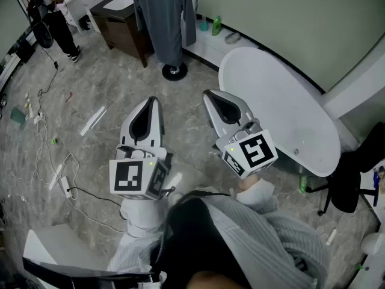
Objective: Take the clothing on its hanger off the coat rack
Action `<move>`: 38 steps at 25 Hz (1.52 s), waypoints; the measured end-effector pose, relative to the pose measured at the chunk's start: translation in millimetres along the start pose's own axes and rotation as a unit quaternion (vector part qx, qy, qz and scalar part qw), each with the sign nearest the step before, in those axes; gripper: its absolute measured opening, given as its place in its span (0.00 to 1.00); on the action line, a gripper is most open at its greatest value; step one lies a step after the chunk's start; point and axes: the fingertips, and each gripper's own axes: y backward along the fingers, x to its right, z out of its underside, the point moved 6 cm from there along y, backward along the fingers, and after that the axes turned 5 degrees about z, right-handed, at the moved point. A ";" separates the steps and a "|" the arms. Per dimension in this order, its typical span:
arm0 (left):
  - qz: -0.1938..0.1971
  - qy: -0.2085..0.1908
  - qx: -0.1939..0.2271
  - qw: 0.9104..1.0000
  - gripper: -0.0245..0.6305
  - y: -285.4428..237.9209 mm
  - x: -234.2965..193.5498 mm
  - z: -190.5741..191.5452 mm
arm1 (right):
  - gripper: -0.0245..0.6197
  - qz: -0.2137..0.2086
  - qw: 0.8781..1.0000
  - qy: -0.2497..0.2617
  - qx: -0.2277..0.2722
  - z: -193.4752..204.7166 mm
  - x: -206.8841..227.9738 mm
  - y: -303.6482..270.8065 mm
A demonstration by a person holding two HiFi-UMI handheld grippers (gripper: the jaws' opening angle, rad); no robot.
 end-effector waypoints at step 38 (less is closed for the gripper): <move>-0.012 0.009 -0.051 0.999 0.04 -238.0 -336.7 47.4 | 0.04 -0.012 0.999 -0.022 -0.035 97.0 65.2 -391.3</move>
